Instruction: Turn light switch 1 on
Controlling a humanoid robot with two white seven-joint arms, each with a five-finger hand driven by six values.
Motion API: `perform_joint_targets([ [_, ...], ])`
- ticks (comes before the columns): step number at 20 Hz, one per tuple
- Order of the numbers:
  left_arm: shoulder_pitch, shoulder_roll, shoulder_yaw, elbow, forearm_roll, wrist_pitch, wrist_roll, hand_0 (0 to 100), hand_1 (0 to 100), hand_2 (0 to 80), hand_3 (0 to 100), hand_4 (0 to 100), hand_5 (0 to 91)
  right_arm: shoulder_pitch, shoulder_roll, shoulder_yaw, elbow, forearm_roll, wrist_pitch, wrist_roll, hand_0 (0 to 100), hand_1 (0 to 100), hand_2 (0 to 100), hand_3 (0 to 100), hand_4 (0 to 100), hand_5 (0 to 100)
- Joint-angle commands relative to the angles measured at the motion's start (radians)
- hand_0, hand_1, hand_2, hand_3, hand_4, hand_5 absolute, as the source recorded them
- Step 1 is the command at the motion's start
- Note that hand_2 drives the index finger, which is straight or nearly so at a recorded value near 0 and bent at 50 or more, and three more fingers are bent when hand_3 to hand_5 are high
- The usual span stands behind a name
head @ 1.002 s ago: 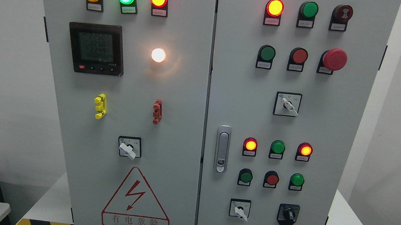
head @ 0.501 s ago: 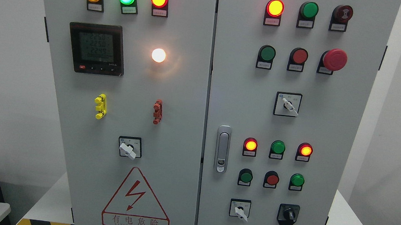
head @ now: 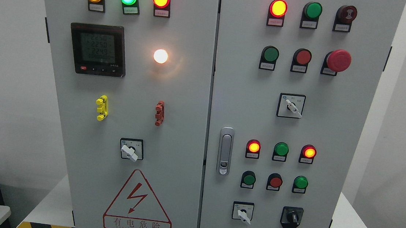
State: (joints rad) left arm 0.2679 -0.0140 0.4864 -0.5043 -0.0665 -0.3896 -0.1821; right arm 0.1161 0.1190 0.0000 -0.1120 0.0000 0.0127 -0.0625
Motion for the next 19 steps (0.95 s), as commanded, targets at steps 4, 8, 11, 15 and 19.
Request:
perform_joint_targets([
  [4, -0.122, 0.013, -0.397, 0.429, 0.001, 0.178, -0.020, 52, 0, 0.0, 0, 0, 0.0, 0.001, 0.001, 0.017, 0.000, -0.025, 0.000, 0.000, 12, 39, 0, 0, 0, 0],
  [8, -0.183, -0.006, -0.428, 0.426, -0.001, 0.245, 0.000, 53, 0, 0.0, 0, 0, 0.6, -0.001, -0.001, 0.017, 0.000, -0.025, 0.000, 0.000, 12, 39, 0, 0, 0, 0],
  [11, -0.191, -0.014, -0.505, 0.426, 0.001, 0.259, 0.003, 52, 0, 0.0, 0, 0, 3.0, 0.001, 0.001, 0.017, 0.000, -0.025, 0.000, 0.000, 12, 39, 0, 0, 0, 0],
  [15, -0.197, -0.011, -0.511, 0.426, 0.001, 0.259, 0.009, 52, 0, 0.0, 0, 0, 2.3, 0.001, 0.001, 0.017, 0.000, -0.025, 0.000, 0.000, 12, 39, 0, 0, 0, 0],
  [19, -0.197, -0.007, -0.509, 0.426, 0.002, 0.258, 0.009, 52, 0, 0.0, 0, 0, 1.6, -0.001, -0.001, 0.017, 0.000, -0.025, 0.001, 0.000, 12, 39, 0, 0, 0, 0],
])
